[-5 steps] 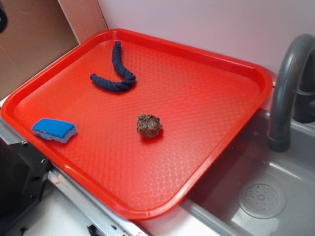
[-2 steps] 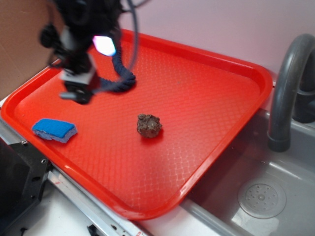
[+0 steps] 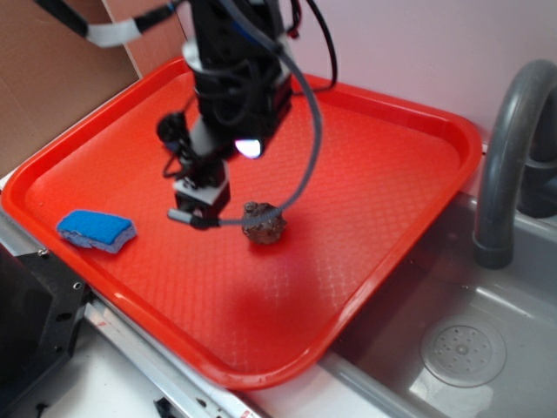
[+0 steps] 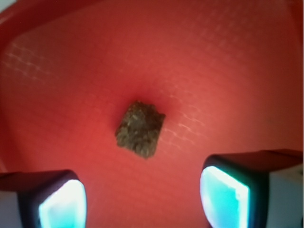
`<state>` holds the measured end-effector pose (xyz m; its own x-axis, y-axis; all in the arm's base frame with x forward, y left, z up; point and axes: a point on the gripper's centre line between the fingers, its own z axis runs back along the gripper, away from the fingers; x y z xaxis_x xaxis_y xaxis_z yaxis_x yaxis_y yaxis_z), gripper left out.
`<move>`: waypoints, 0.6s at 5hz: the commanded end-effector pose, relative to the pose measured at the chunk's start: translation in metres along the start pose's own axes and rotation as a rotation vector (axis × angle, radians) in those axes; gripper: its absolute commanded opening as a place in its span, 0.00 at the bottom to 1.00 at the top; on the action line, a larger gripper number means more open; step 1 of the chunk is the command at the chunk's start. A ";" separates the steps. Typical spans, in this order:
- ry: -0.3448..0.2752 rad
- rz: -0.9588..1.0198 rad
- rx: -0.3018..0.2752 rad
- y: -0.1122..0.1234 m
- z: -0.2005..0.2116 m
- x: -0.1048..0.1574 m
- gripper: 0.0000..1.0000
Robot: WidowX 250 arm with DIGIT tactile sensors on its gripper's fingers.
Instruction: Grab the rock.
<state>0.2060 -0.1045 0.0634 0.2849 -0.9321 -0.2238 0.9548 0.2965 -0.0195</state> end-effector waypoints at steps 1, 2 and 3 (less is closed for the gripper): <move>-0.017 -0.043 0.019 -0.006 -0.032 0.010 1.00; -0.046 -0.038 0.040 -0.008 -0.039 0.026 1.00; -0.110 0.058 0.052 -0.009 -0.044 0.037 1.00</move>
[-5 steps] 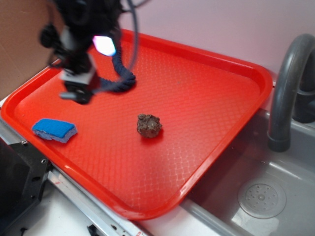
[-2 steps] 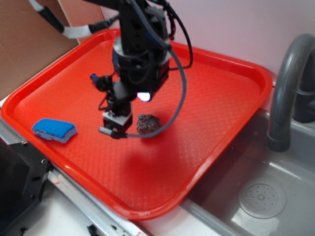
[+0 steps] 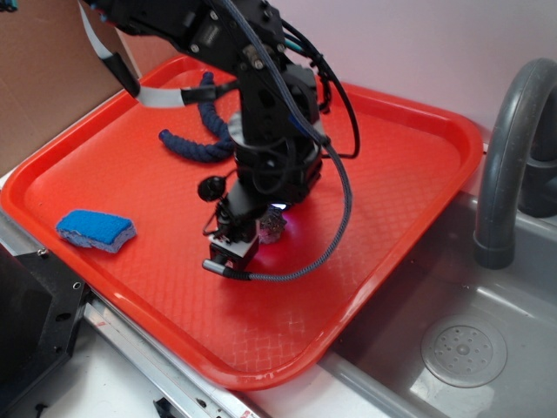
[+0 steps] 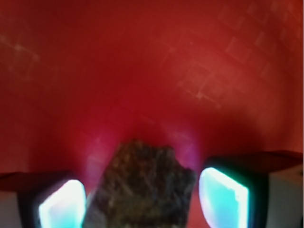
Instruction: Grab the rock.
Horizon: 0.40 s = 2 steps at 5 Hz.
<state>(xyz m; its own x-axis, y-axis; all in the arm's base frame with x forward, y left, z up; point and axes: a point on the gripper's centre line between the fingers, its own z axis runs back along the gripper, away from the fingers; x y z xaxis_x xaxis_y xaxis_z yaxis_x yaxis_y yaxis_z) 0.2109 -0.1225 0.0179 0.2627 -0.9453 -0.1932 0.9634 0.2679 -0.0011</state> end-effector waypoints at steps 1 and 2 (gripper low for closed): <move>-0.126 0.130 0.019 -0.010 -0.002 0.002 0.00; -0.114 0.238 0.022 -0.007 0.018 -0.024 0.00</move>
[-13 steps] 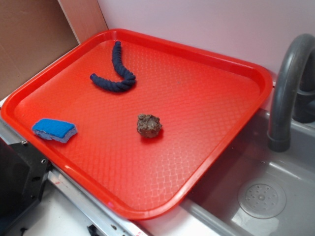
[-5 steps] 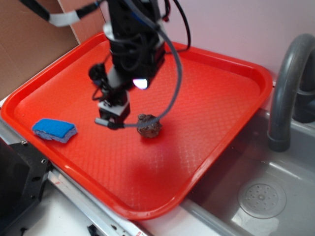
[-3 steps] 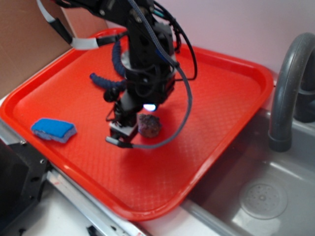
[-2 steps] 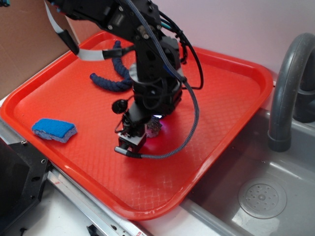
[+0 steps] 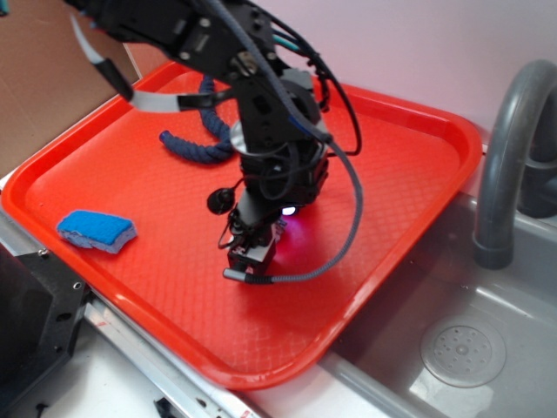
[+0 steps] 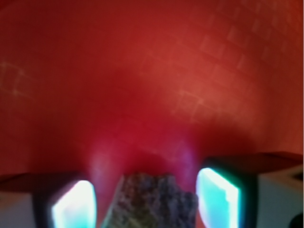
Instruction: Grab the rock.
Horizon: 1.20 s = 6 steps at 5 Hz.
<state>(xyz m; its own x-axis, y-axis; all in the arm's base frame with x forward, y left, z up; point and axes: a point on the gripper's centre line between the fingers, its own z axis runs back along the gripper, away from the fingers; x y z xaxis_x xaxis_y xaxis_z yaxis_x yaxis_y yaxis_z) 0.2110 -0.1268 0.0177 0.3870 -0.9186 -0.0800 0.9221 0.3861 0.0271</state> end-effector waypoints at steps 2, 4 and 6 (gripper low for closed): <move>0.078 0.461 0.058 0.004 0.092 -0.064 0.00; 0.009 0.971 0.062 0.009 0.159 -0.083 0.00; -0.089 1.174 0.047 0.010 0.171 -0.089 0.00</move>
